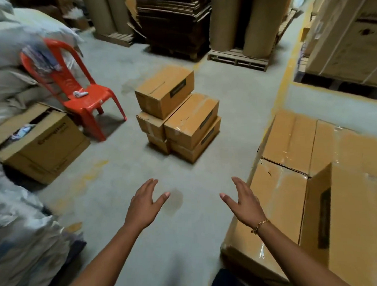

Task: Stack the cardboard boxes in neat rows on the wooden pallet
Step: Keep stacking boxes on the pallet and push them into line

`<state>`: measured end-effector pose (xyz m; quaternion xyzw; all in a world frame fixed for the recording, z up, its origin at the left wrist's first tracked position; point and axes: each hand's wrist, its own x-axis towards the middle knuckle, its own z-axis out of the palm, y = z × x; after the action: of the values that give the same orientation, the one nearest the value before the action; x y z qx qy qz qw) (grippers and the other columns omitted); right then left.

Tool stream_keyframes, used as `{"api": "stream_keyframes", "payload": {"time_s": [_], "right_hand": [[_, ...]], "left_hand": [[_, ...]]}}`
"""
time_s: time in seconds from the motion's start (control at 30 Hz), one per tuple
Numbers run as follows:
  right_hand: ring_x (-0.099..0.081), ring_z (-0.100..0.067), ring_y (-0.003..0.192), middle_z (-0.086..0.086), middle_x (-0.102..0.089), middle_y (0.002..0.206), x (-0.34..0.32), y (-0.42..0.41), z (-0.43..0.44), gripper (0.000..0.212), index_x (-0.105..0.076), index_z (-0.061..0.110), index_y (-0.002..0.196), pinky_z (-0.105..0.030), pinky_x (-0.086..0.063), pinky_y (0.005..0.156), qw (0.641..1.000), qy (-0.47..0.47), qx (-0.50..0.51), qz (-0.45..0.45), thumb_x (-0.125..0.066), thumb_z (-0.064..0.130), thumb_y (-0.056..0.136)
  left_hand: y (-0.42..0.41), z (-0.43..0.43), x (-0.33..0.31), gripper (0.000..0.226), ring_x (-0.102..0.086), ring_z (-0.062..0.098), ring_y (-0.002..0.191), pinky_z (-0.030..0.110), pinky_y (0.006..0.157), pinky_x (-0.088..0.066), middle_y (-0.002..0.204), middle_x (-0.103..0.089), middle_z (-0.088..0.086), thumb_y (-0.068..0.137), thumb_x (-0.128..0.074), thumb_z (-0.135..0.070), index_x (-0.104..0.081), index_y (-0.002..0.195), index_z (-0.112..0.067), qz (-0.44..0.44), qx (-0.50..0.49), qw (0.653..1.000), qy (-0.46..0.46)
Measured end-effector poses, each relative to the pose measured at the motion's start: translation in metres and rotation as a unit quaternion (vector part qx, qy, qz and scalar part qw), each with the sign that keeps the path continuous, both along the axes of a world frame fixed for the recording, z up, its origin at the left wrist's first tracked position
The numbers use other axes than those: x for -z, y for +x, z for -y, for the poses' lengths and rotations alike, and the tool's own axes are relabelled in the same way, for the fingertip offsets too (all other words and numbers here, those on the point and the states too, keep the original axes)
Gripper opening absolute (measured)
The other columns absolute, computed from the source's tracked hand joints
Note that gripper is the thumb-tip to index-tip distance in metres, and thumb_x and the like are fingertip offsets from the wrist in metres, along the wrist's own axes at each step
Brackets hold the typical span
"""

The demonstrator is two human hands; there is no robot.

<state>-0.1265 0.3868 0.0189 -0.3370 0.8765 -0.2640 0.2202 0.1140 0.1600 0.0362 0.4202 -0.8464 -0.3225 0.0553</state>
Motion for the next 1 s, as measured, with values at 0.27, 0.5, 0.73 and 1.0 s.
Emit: {"api": "stream_keyframes", "payload": {"time_s": [0.27,0.5,0.73,1.0], "right_hand": [[-0.028,-0.018,0.151,0.005,-0.028,0.165,0.018,-0.063,0.14,0.079,-0.026,0.026,0.159,-0.048,-0.031,0.119,1.0,-0.004,-0.007,0.019,-0.048,0.067,0.095],[-0.032,-0.018,0.149,0.004,-0.029,0.165,0.025,-0.148,0.29,0.08,-0.027,0.026,0.158,-0.043,-0.032,0.119,0.997,-0.004,-0.027,0.069,-0.047,0.068,0.093],[-0.041,-0.019,0.142,0.001,-0.033,0.163,-0.001,-0.228,0.427,0.076,-0.029,0.023,0.158,-0.034,-0.035,0.114,0.991,-0.023,-0.032,0.126,-0.055,0.059,0.096],[-0.044,-0.02,0.142,0.001,-0.037,0.161,0.024,-0.286,0.576,0.071,-0.033,0.022,0.156,-0.034,-0.039,0.11,0.984,-0.039,0.002,0.174,-0.057,0.054,0.098]], "left_hand": [[-0.051,0.117,0.015,0.071,-0.032,0.013,0.15,0.04,0.121,-0.03,0.163,-0.036,-0.008,0.095,-0.052,-0.067,-0.042,0.154,-0.03,-0.018,-0.004,1.0,0.024],[-0.137,0.269,0.017,0.073,-0.036,0.013,0.147,0.04,0.119,-0.033,0.16,-0.04,-0.009,0.092,-0.048,-0.072,-0.044,0.152,-0.032,-0.001,-0.029,0.999,0.032],[-0.22,0.39,-0.004,0.069,-0.045,0.016,0.14,0.038,0.112,-0.041,0.155,-0.047,-0.006,0.093,-0.051,-0.069,-0.048,0.149,-0.029,-0.017,-0.05,0.998,0.033],[-0.292,0.535,0.024,0.062,-0.046,0.019,0.14,0.038,0.11,-0.041,0.153,-0.049,-0.004,0.096,-0.056,-0.06,-0.05,0.148,-0.027,-0.021,-0.054,0.997,0.044]]}}
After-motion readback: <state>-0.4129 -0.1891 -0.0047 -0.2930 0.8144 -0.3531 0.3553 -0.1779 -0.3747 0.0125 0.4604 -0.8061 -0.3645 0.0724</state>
